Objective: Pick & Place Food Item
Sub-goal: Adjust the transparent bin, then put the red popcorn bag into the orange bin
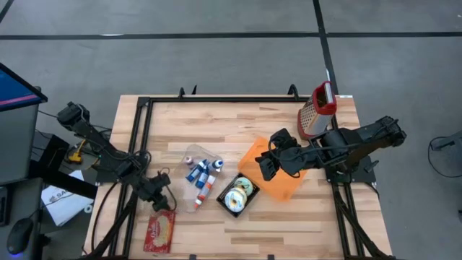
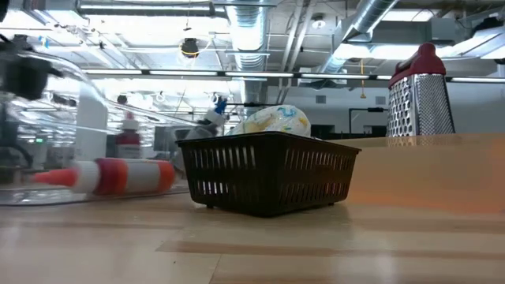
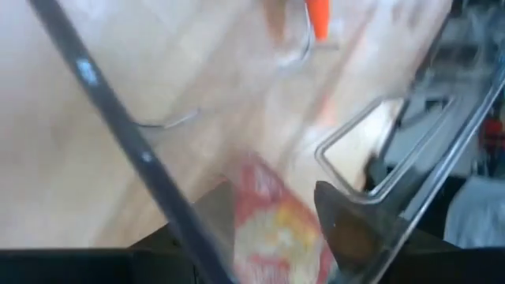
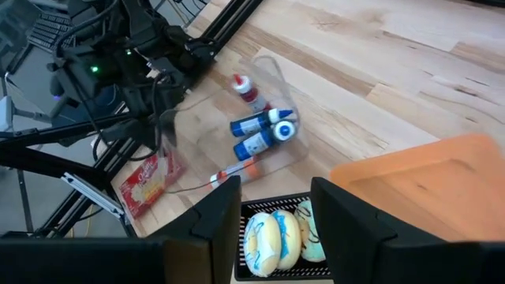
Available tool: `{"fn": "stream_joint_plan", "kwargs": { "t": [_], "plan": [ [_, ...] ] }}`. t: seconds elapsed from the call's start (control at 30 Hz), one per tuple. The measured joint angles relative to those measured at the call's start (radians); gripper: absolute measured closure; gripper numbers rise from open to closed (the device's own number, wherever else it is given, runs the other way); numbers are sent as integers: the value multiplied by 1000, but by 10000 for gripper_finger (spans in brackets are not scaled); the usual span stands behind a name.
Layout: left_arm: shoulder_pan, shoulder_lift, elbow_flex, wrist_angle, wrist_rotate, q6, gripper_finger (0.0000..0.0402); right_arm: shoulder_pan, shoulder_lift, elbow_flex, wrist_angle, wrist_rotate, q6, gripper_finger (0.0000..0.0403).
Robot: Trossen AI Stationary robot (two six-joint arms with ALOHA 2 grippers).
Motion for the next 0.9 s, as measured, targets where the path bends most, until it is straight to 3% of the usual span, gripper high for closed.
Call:
{"fn": "stream_joint_plan", "kwargs": {
  "t": [0.37,0.47,0.57,0.67,0.77,0.9],
  "plan": [
    [231,0,0,-18,-64,137,221,-2,0,0,-13,0,3,255],
    [278,-7,0,-14,61,232,221,-2,0,0,-14,-2,3,256],
    [261,-13,0,-17,287,294,221,-3,0,0,-16,-11,2,256],
    [208,-17,1,-12,392,317,221,-3,0,0,-28,-14,2,255],
    [149,-20,2,-31,384,337,221,-2,0,0,-36,-14,2,255],
    [84,-18,2,-151,280,338,221,1,0,0,-37,-11,12,255]
  ]
}}
